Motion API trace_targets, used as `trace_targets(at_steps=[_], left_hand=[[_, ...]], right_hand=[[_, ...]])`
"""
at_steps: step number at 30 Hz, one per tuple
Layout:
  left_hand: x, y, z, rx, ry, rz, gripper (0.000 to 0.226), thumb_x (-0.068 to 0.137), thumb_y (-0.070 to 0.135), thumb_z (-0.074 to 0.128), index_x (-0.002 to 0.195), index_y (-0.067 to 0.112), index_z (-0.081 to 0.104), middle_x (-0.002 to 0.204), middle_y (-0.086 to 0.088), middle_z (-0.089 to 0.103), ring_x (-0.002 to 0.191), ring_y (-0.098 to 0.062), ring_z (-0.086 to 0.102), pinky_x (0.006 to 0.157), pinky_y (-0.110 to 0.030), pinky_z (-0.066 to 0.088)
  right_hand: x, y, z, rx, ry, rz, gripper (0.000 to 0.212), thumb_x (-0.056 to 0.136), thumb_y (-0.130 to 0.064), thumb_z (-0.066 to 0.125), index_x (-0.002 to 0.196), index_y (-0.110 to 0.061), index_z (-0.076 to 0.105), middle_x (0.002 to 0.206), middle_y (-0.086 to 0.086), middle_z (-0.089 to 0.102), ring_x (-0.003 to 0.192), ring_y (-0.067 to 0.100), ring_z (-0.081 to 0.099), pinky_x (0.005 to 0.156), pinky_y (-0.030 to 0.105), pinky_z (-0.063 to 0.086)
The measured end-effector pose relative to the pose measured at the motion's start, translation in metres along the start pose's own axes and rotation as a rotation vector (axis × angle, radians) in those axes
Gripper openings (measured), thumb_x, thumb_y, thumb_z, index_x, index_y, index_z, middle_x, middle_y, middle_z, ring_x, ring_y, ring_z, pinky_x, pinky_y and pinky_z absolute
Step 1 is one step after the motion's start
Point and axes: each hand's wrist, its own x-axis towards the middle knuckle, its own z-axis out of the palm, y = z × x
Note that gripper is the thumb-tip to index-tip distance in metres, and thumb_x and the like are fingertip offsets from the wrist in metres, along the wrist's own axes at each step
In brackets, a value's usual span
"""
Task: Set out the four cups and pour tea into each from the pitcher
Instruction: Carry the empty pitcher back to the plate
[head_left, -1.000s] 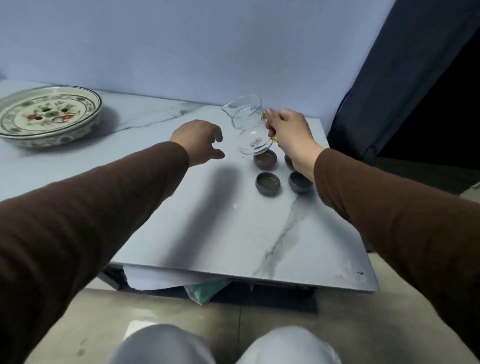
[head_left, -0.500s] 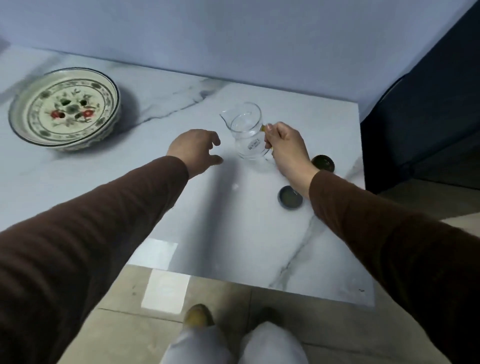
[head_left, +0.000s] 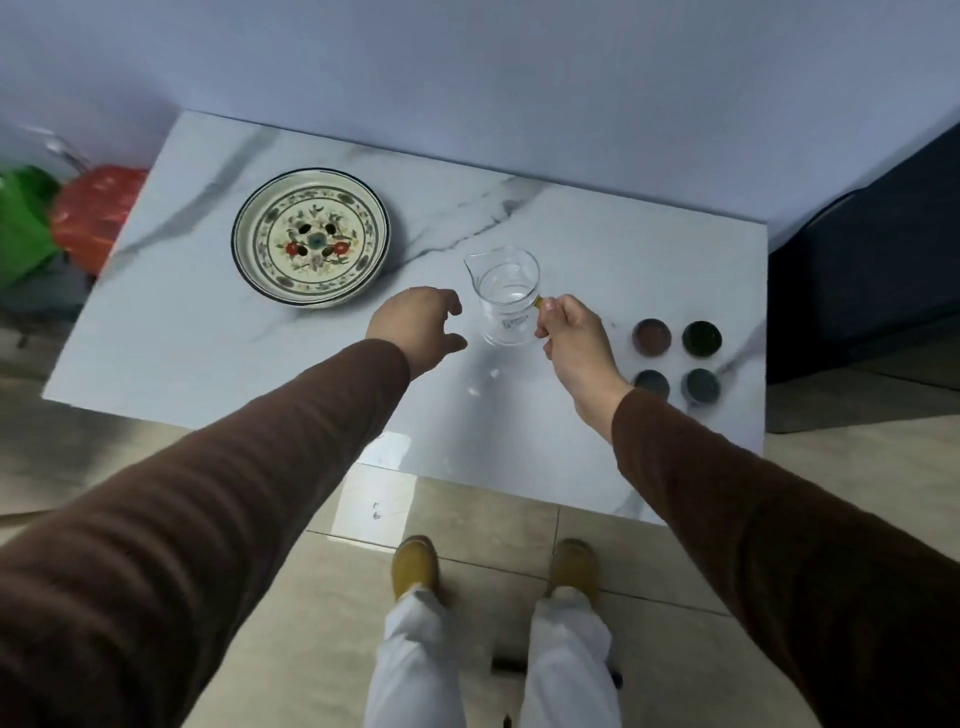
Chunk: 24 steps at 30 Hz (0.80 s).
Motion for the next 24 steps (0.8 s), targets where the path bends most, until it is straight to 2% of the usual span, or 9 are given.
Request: trace_targets(at_steps=[9,15,21,24], left_hand=[[0.004,-0.060,-0.032,0.005,-0.060,-0.026,0.046,0.084,0.036,0.072,0.126,0.020,0.061,0.120,-0.002,0.066,0.109,-0.026,0.060,0.091,-0.038,0.050],[0.012,-0.102,-0.052,0.002,-0.024,-0.065,0.043,0.083,0.034,0.073,0.122,0.019,0.063,0.118,-0.002,0.067,0.109,-0.025,0.061,0.089,-0.035,0.049],[0.020,-0.159,-0.070,0.012,-0.035,-0.066,0.045,0.083,0.034,0.073,0.124,0.019,0.063,0.120,-0.004,0.067,0.112,-0.027,0.060,0.091,-0.036,0.050],[0.027,-0.196,-0.080,0.021,-0.055,-0.028,0.046,0.083,0.037,0.073,0.124,0.020,0.062,0.120,-0.004,0.067,0.112,-0.028,0.061,0.091,-0.037,0.050]], right_hand=[[0.000,-0.032,0.052,0.038,-0.022,0.010,0.032,0.103,-0.036,0.041,0.074,-0.021,0.048,0.077,-0.007,0.055,0.066,0.013,0.045,0.070,0.031,0.040],[0.013,-0.045,0.090,0.079,-0.062,0.007,0.030,0.104,-0.032,0.042,0.080,-0.014,0.048,0.076,-0.005,0.052,0.063,0.012,0.040,0.067,0.031,0.036],[0.019,-0.066,0.154,0.092,-0.054,0.023,0.030,0.104,-0.032,0.041,0.080,-0.015,0.047,0.077,-0.001,0.050,0.063,0.012,0.039,0.066,0.031,0.036],[0.020,-0.077,0.194,0.091,-0.032,0.033,0.033,0.103,-0.033,0.041,0.080,-0.010,0.047,0.078,0.004,0.048,0.065,0.015,0.038,0.067,0.032,0.035]])
